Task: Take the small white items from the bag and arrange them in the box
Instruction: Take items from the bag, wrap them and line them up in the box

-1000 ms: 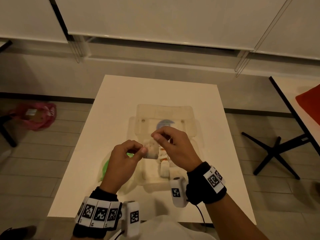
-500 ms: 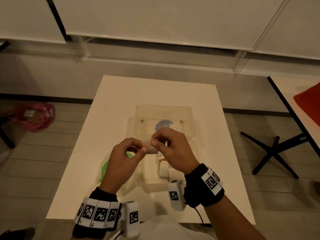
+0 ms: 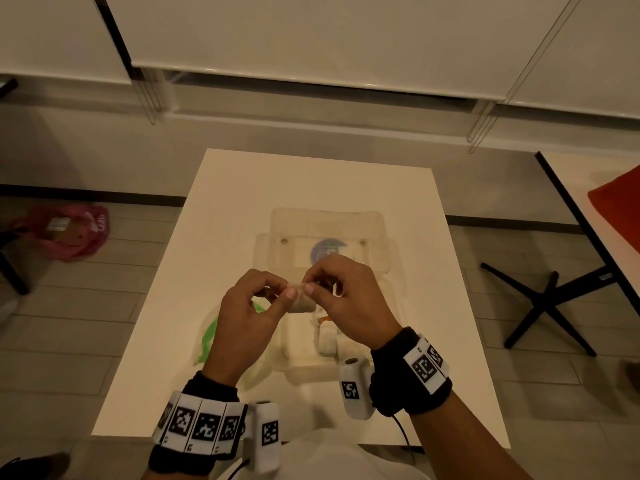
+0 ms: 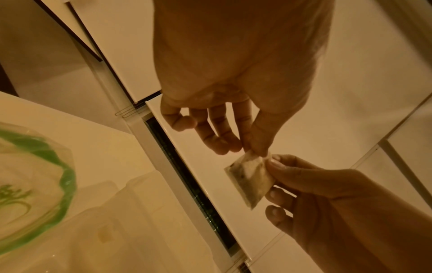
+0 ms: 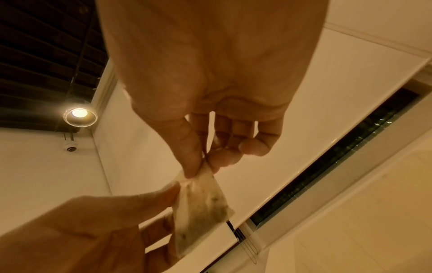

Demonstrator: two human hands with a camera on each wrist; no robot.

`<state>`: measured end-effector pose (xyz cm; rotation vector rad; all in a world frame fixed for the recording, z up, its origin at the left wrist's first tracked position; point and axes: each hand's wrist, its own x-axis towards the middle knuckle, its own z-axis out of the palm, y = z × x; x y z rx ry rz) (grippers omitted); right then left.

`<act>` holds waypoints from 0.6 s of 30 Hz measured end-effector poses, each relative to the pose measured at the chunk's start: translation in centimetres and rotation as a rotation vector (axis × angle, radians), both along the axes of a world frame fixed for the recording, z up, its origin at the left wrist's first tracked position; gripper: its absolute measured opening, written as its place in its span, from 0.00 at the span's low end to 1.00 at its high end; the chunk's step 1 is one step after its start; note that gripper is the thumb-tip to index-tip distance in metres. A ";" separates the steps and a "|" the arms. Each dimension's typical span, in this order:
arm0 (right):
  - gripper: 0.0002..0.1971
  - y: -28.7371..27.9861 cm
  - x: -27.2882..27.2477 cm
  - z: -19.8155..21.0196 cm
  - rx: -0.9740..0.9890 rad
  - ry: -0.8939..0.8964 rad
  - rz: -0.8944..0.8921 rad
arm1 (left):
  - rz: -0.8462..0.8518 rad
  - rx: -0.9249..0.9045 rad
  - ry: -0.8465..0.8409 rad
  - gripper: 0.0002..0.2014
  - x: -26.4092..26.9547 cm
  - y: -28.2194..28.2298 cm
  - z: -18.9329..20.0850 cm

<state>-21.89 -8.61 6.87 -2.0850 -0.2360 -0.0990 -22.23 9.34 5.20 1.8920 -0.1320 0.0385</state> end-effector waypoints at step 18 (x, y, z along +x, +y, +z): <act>0.07 -3.0 2.0 -2.1 -0.064 0.271 -0.012 | 0.001 0.077 0.217 0.07 0.5 3.8 -2.1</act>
